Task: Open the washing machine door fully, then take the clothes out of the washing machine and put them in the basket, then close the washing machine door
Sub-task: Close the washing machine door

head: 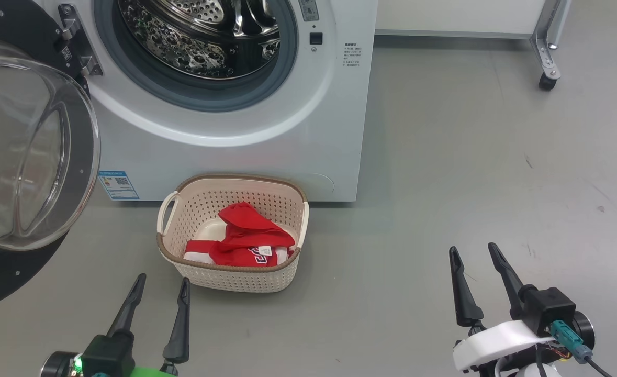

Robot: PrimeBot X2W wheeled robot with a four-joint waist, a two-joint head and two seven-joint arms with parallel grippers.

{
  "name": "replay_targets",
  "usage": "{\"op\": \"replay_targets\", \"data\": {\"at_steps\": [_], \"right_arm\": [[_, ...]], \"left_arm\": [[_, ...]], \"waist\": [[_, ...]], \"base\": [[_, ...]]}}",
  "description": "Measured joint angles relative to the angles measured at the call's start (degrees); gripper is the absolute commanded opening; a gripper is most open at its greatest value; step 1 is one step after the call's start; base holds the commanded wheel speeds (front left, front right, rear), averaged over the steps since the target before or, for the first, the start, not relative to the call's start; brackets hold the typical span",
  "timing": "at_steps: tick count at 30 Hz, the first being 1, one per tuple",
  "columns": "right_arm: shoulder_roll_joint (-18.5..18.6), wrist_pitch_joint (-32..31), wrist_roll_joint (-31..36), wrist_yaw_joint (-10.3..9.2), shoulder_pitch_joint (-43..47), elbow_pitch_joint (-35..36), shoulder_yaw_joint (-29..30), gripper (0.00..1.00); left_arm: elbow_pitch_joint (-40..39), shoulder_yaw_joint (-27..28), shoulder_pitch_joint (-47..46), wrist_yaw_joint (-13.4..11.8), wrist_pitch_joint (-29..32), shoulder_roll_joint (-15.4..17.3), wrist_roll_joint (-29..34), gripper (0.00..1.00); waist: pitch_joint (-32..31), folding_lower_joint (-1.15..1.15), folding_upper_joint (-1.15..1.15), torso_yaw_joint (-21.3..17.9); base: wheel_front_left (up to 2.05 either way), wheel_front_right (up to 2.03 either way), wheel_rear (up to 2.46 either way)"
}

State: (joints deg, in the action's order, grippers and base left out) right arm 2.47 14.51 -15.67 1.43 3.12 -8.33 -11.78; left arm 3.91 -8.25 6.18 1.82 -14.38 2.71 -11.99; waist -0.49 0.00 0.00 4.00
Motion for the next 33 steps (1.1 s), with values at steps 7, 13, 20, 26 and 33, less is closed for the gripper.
{"op": "replay_targets", "data": {"at_steps": [7,13,20,26,33], "right_arm": [[0.0,0.0,0.0,0.0,-0.04,-0.02,0.0,1.0],[0.0,0.0,0.0,0.0,-0.04,-0.05,-0.12,1.0],[0.0,0.0,-0.42,0.0,-0.08,-0.07,-0.2,1.0],[0.0,0.0,-0.46,-0.09,-0.08,-0.03,-0.2,1.0],[0.01,0.0,-1.02,-0.16,-0.05,0.32,0.4,1.0]], "left_arm": [[0.0,0.01,0.0,-0.01,0.0,0.0,0.0,1.0],[0.01,0.01,0.0,-0.03,0.0,0.0,0.05,1.0],[0.03,0.09,0.0,-0.05,0.0,0.0,0.45,1.0],[0.26,0.01,0.0,-0.07,0.0,0.0,0.69,1.0],[0.96,-0.82,-0.01,-0.04,0.0,-0.01,1.01,1.0]], "waist": [[-0.08,0.0,0.0,-0.04],[-0.13,0.0,0.0,-0.03],[-0.2,0.0,0.0,-0.03],[-0.32,0.0,0.0,0.15],[-0.24,0.0,0.0,1.76]], "base": [[0.0,0.0,0.0],[0.0,0.0,0.0],[0.0,0.0,0.0],[0.0,0.0,0.0],[0.0,0.0,0.0]]}}
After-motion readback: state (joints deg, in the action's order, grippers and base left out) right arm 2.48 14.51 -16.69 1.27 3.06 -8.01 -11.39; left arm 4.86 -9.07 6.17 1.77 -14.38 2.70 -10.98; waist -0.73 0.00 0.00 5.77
